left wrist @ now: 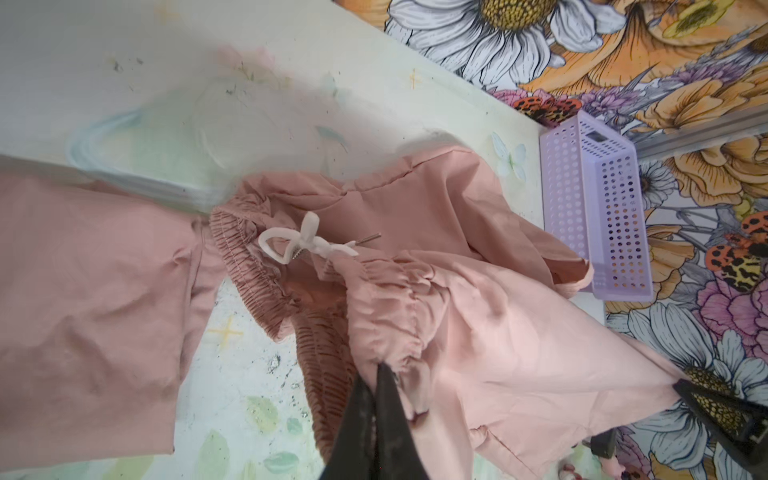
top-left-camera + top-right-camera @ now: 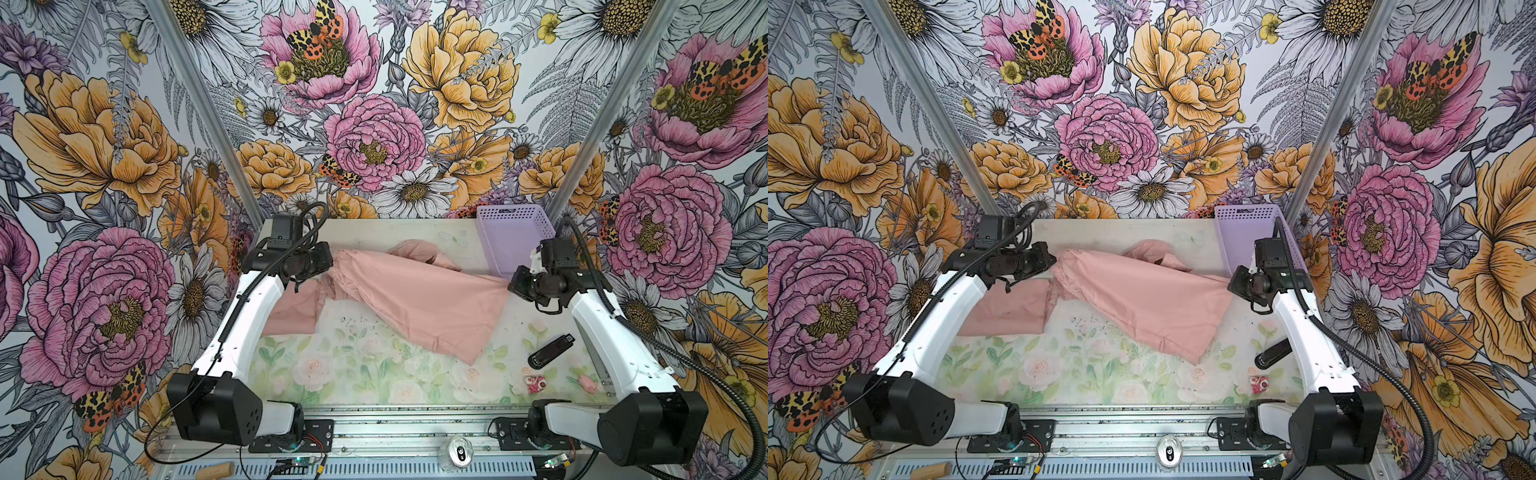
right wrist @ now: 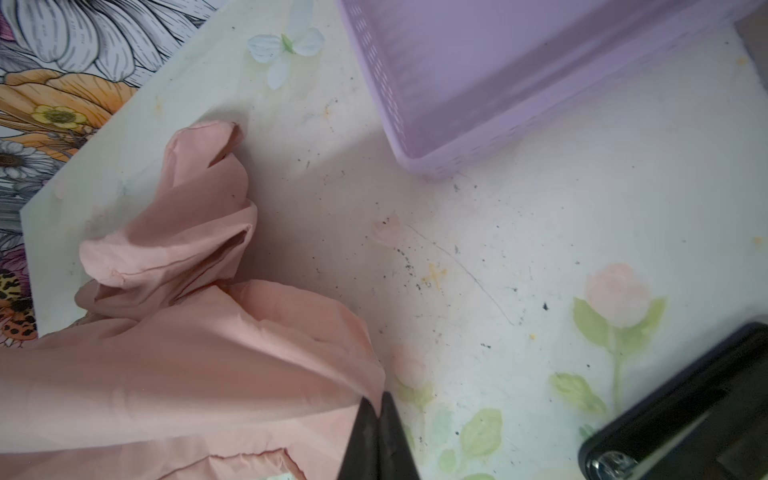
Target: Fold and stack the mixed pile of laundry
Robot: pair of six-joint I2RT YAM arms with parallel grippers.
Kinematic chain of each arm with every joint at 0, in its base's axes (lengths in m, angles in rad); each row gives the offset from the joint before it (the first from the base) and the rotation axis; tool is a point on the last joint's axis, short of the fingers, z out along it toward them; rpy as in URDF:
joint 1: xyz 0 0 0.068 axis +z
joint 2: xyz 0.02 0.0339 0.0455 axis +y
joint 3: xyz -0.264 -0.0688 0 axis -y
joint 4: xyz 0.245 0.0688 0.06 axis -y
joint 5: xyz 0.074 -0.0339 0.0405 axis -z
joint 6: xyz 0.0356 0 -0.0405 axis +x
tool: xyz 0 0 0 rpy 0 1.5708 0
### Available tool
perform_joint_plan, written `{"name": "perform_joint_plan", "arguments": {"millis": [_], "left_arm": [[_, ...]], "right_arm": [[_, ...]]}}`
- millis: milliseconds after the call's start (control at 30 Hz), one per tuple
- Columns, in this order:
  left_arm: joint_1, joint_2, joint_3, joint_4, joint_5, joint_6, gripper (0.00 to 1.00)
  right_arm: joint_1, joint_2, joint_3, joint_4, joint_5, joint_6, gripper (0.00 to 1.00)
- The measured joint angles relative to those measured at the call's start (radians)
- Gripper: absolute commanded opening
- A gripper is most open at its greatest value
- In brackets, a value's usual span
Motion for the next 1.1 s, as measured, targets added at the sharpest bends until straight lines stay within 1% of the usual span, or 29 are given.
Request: {"name": "perform_joint_plan", "arguments": {"millis": [133,167,233,300,433,533,633,700,800,933,1100], "left_arm": [[-0.040,-0.061,-0.211,-0.025,0.003,-0.019,0.00],[-0.050,-0.077,-0.264,-0.032,0.003,-0.027,0.00],[-0.060,-0.101,-0.331,-0.051,0.003,-0.040,0.00],[-0.060,-0.120,-0.366,-0.063,0.003,-0.048,0.00],[-0.060,-0.123,-0.359,-0.057,0.003,-0.060,0.00],[-0.060,-0.116,-0.343,-0.054,0.000,-0.061,0.00],[-0.059,-0.086,-0.325,-0.049,-0.010,-0.060,0.00],[-0.056,-0.056,-0.312,-0.043,-0.015,-0.060,0.00],[-0.045,0.007,-0.277,-0.040,-0.027,-0.056,0.00],[-0.033,0.089,-0.215,-0.021,-0.043,-0.035,0.00],[-0.027,0.150,-0.174,0.001,-0.051,-0.015,0.00]], "right_arm": [[-0.005,0.048,0.000,-0.022,0.003,-0.014,0.00],[-0.005,0.062,0.000,-0.023,0.003,-0.020,0.04],[-0.005,0.094,0.000,-0.023,0.002,-0.029,0.17],[-0.004,0.138,0.001,-0.017,-0.002,-0.042,0.28],[0.014,0.190,-0.008,-0.011,-0.015,-0.061,0.43],[0.042,0.122,-0.085,-0.016,-0.016,-0.053,0.52],[0.063,-0.014,-0.204,-0.066,-0.023,-0.018,0.56],[0.082,-0.116,-0.277,-0.108,-0.029,0.024,0.57],[0.152,-0.225,-0.370,-0.150,-0.042,0.114,0.57],[0.299,-0.256,-0.482,-0.175,-0.052,0.242,0.57],[0.416,-0.258,-0.537,-0.170,-0.052,0.369,0.57]]}}
